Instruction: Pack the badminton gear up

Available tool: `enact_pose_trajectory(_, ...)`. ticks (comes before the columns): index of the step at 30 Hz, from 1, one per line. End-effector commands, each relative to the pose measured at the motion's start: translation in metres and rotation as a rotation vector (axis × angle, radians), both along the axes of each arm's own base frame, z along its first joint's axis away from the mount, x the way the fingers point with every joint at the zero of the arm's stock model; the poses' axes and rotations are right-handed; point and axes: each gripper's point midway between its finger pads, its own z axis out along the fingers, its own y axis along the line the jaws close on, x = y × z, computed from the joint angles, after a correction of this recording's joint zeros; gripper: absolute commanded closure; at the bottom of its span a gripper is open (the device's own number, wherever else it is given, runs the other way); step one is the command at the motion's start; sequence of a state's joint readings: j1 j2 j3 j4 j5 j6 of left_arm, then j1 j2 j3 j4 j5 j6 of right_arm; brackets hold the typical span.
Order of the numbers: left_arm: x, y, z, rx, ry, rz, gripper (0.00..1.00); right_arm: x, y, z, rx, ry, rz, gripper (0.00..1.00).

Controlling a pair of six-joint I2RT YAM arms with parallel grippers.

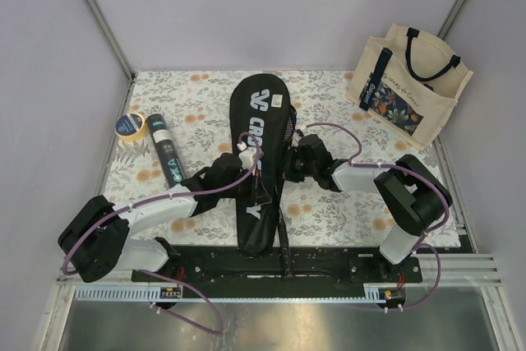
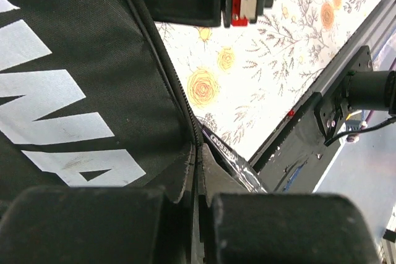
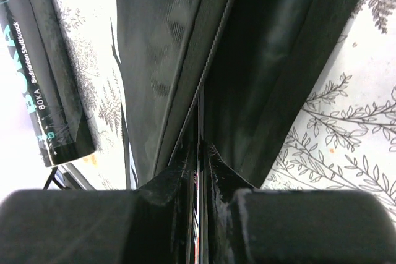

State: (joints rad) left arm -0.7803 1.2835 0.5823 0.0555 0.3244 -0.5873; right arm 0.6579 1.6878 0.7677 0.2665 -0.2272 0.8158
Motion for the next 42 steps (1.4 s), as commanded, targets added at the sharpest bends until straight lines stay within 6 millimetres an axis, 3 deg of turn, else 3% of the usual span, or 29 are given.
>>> enact_pose_trajectory(1, -0.009, -0.011, 0.019, -0.078, -0.05, -0.08, 1.0, 0.024, 0.015, 0.038, 0.13, -0.127, 0.003, 1.0)
enact_pose_trajectory(8, -0.022, -0.013, 0.027, -0.175, 0.008, -0.067, 1.0, 0.054, 0.002, 0.039, 0.195, -0.122, -0.18, 1.0)
enact_pose_trajectory(13, -0.032, -0.015, 0.041, -0.295, 0.057, -0.031, 1.0, 0.076, 0.005, 0.042, 0.249, -0.126, -0.266, 1.0)
enact_pose_trajectory(18, -0.038, -0.017, 0.056, -0.398, 0.085, -0.002, 1.0, 0.092, 0.005, 0.039, 0.307, -0.111, -0.367, 1.0)
enact_pose_trajectory(22, -0.037, -0.017, 0.057, -0.407, 0.08, 0.025, 1.0, 0.1, -0.003, 0.031, 0.328, -0.08, -0.467, 1.0)
enact_pose_trajectory(35, -0.04, -0.013, 0.039, -0.4, 0.107, 0.088, 1.0, 0.117, -0.017, -0.006, 0.268, -0.005, -0.641, 1.0)
enact_pose_trajectory(42, -0.035, 0.003, 0.015, -0.268, 0.068, 0.136, 1.0, 0.122, -0.012, 0.022, 0.36, -0.01, -0.646, 1.0)
